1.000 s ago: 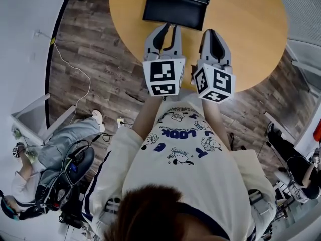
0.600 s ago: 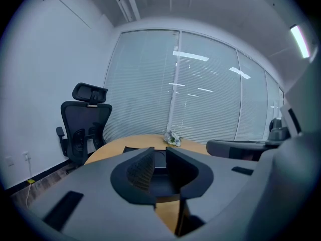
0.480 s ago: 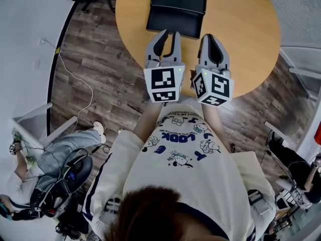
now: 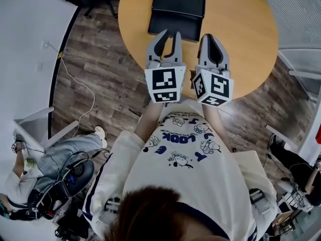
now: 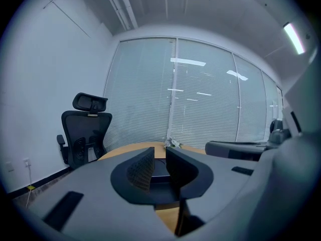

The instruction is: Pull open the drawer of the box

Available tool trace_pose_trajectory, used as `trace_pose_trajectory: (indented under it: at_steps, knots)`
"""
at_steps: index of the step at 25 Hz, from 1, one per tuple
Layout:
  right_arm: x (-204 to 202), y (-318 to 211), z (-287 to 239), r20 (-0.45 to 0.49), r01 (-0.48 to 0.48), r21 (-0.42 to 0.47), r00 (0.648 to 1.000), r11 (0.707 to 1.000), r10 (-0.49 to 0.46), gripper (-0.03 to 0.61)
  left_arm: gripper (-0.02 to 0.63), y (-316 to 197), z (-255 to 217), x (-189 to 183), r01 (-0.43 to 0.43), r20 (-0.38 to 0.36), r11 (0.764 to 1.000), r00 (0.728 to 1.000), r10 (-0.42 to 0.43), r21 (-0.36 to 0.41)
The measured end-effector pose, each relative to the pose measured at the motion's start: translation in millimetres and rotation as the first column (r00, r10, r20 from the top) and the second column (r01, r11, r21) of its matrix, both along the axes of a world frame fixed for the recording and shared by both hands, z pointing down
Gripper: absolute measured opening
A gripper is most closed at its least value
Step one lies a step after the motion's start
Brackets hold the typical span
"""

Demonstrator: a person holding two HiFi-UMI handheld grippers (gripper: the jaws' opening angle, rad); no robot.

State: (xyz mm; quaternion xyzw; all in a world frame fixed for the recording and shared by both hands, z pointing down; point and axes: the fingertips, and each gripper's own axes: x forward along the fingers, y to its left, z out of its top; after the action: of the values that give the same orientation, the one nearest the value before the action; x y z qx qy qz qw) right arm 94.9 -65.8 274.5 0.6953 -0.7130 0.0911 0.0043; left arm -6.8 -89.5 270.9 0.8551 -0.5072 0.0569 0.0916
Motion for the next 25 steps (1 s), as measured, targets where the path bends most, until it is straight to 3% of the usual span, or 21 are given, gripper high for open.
trace_pose_trajectory:
  at_steps: [25]
  knots:
    - [-7.4,1.0,-7.9,-0.008,0.017,0.027,1.000,0.999,-0.017,0.037,0.049,3.7,-15.7,-1.6,0.021,0.016,0.998,1.000,-0.022,0.062]
